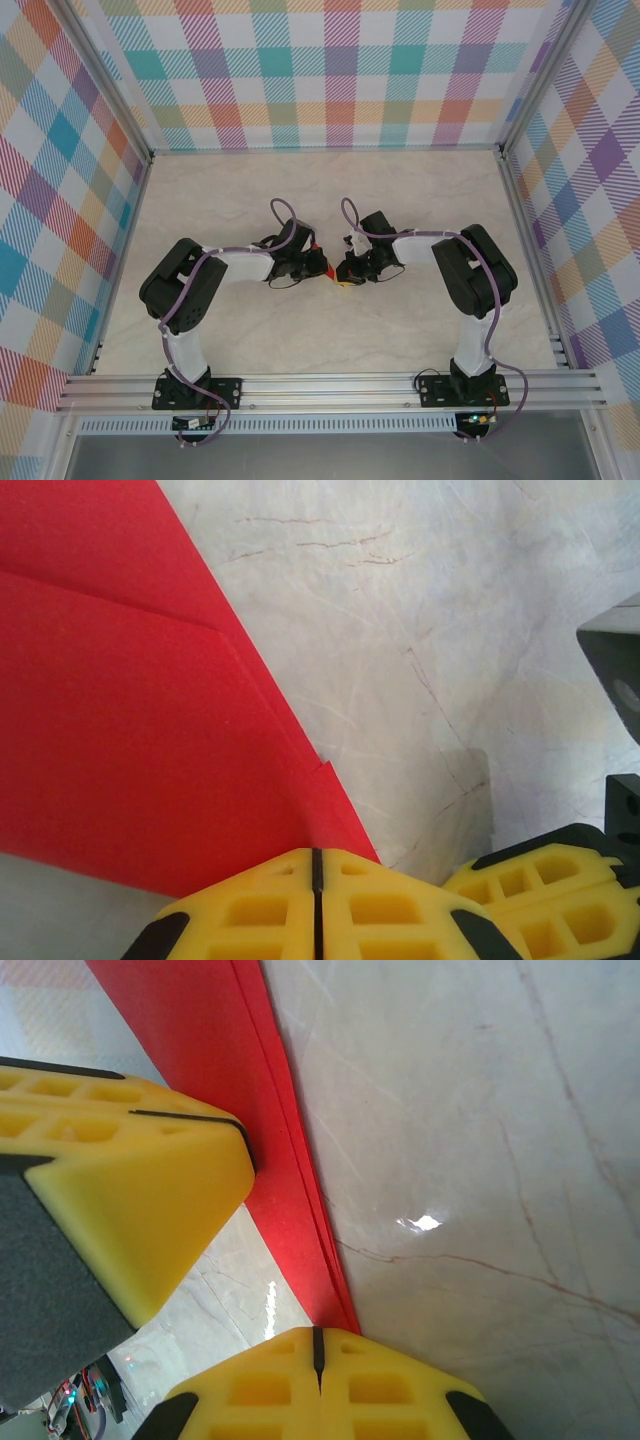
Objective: Fold a paper plane with a square sheet of paper (pick it up from the middle)
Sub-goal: Fold the wing for the third time at the center of the table.
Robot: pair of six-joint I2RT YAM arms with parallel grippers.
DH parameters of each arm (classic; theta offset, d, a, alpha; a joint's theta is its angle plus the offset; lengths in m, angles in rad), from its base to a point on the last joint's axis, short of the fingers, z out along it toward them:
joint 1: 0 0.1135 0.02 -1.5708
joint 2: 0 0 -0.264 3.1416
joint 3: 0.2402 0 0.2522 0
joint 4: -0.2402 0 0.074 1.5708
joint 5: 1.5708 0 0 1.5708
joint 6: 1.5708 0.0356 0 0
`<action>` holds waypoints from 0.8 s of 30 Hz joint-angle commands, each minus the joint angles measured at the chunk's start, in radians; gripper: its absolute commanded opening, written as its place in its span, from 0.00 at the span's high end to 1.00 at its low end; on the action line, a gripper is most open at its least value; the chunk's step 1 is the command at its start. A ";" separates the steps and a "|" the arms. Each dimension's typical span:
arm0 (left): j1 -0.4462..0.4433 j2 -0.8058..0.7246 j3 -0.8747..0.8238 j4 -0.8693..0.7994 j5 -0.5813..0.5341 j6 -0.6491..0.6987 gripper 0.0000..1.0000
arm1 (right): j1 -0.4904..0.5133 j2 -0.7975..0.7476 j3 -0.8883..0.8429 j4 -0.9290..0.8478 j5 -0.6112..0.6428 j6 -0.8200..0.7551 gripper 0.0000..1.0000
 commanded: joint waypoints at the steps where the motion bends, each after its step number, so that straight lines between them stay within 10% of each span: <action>1: 0.042 0.014 0.011 -0.071 -0.122 0.032 0.92 | -0.008 0.089 -0.064 -0.126 0.178 -0.009 0.96; 24: 0.315 0.017 0.047 -0.150 -0.221 0.126 0.93 | -0.011 0.087 -0.068 -0.124 0.181 -0.009 0.96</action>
